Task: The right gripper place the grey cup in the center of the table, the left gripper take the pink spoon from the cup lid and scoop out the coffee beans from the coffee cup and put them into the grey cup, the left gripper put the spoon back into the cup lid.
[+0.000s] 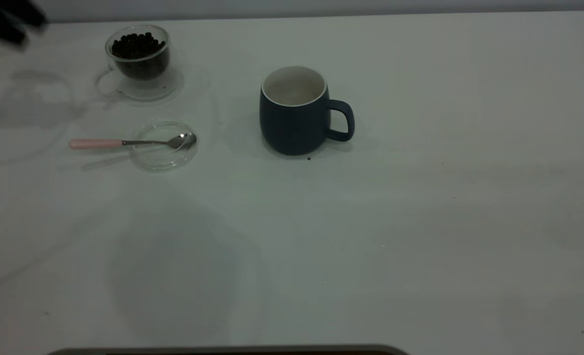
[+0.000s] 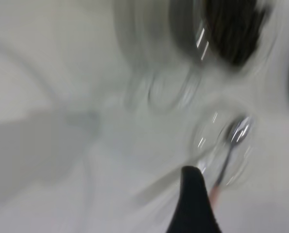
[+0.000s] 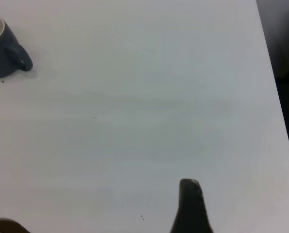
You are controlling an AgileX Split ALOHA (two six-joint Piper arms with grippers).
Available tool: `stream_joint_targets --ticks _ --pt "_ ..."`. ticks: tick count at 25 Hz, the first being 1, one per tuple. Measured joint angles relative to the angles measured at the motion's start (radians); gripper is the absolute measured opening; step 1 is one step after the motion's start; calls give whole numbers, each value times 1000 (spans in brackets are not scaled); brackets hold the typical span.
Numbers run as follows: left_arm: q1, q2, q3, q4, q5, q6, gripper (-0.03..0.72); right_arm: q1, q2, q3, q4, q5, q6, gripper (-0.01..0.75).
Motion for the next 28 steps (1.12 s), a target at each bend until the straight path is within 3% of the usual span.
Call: stream_joint_targets --ticks 6,11,16,28 --pt "-30 -224 -49 55 0 -193 593 0 0 0 0 0 0 591" --pt "-124 -479 6 217 0 -310 588 0 0 0 0 0 0 591" --pt "-183 -777 216 303 0 -353 588 0 0 0 0 0 0 591" --pt "-193 -1488 845 326 0 -370 587 0 0 0 0 0 0 591"
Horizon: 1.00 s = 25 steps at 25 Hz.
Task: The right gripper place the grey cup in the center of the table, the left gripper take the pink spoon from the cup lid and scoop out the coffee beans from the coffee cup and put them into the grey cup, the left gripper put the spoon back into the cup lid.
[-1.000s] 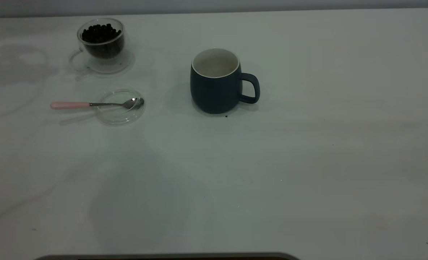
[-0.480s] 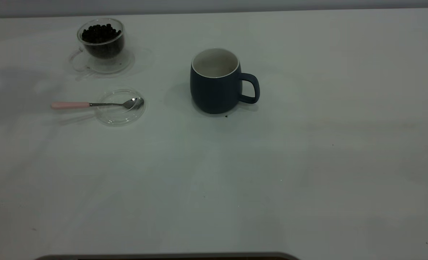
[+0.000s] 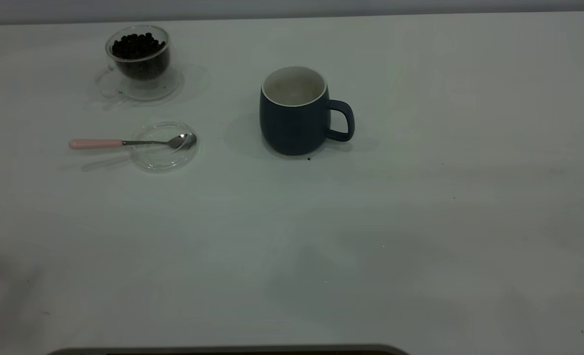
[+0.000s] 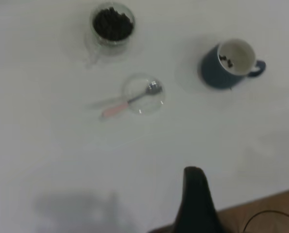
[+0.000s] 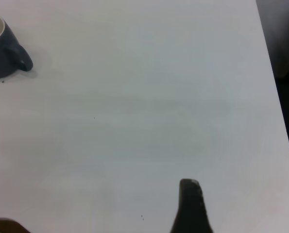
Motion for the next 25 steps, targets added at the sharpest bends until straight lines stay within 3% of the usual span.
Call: stream_joint_targets --ticks 5,12,18,25 --pt "-60 -172 184 3 0 68 587 0 0 0 0 0 0 591" --pt "-63 -301 373 25 0 149 587 0 0 0 0 0 0 591" --pt "-63 -395 582 129 0 5 587 0 0 0 0 0 0 591" --pt "-63 -636 685 268 -13 -98 587 0 0 0 0 0 0 591"
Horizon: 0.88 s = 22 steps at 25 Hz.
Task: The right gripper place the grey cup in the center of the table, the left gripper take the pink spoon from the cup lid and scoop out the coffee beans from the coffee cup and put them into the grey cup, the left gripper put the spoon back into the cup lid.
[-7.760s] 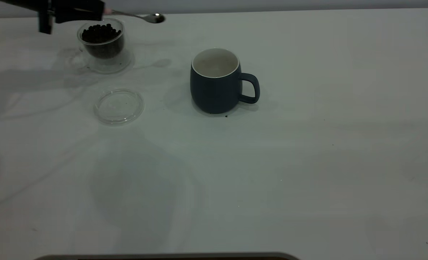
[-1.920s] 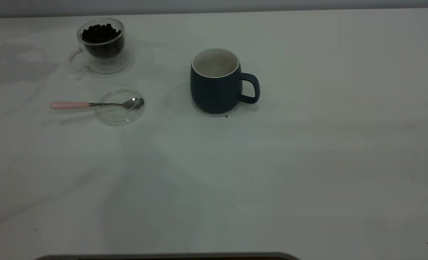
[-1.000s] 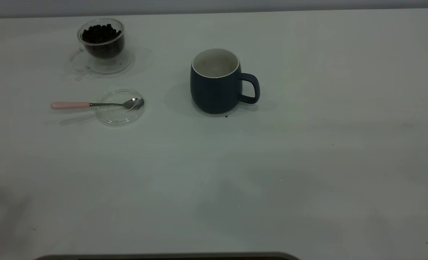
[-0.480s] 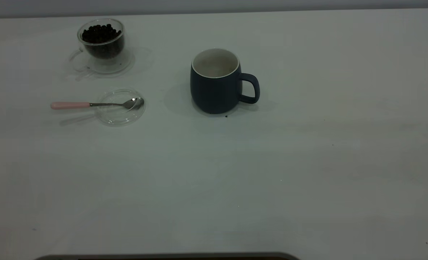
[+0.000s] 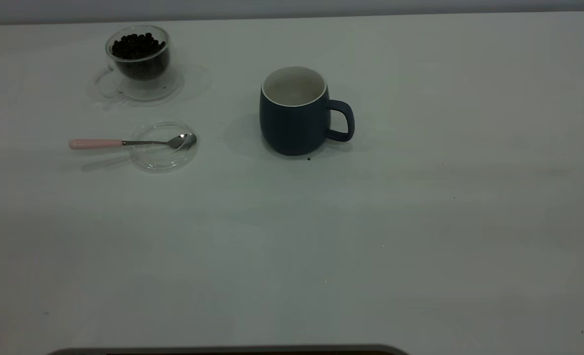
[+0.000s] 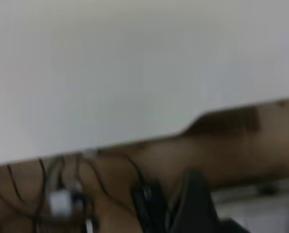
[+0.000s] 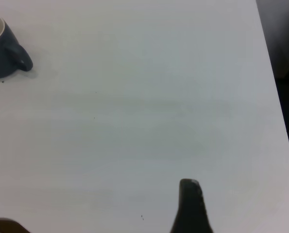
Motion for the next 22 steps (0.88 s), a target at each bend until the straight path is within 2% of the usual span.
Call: stream_joint_targets --ticks 8,13,22 --pt "0 -270 23 23 -28 -83 587 0 0 0 0 0 0 591" --pt "0 -307 28 75 -25 -155 587 0 0 0 0 0 0 591" --pt "0 -346 28 77 -23 -168 587 0 0 0 0 0 0 591"
